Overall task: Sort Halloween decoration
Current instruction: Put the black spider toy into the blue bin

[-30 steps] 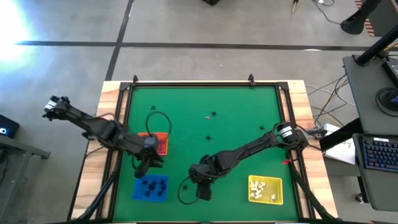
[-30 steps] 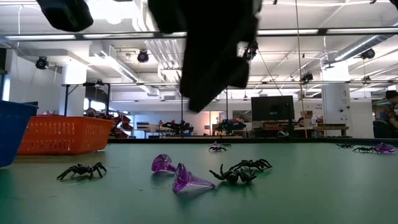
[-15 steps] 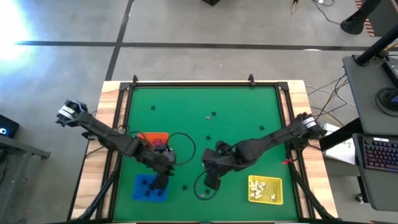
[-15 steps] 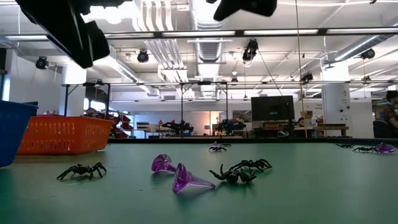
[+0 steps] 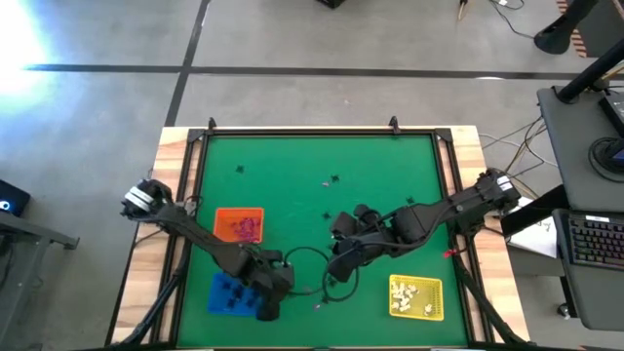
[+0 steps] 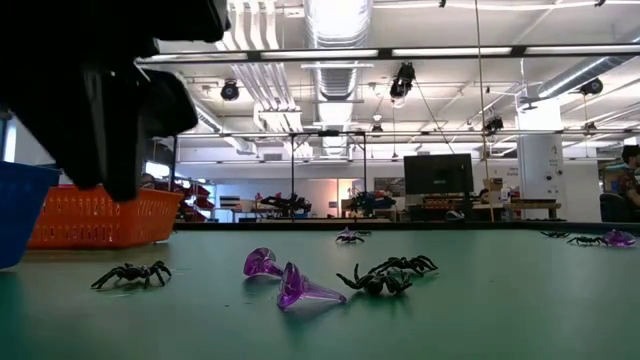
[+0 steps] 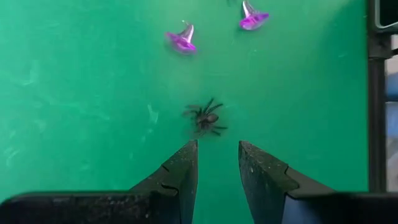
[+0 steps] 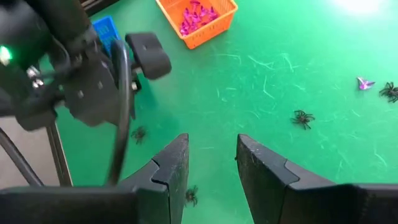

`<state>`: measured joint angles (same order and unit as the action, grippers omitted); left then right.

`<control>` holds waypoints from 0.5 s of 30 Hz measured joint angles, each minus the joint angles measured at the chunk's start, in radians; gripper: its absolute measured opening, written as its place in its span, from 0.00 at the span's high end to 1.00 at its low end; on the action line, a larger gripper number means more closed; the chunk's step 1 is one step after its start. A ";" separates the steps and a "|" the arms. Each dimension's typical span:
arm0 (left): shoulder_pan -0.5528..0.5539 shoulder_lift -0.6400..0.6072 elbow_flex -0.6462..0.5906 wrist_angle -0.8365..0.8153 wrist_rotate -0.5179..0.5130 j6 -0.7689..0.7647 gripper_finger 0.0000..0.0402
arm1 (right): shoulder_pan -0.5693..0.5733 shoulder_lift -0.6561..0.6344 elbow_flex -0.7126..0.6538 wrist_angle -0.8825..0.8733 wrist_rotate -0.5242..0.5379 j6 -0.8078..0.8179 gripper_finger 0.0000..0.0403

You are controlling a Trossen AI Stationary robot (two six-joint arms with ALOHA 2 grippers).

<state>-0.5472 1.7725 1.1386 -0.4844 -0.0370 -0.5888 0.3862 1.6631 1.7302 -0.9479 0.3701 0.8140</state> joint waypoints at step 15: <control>0.003 0.219 0.181 -0.125 -0.005 0.005 0.76 | 0.016 -0.005 0.000 -0.028 -0.004 -0.010 0.69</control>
<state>-0.5442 1.9910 1.3191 -0.6095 -0.0419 -0.5841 0.4023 1.6585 1.7302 -0.9759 0.3658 0.8037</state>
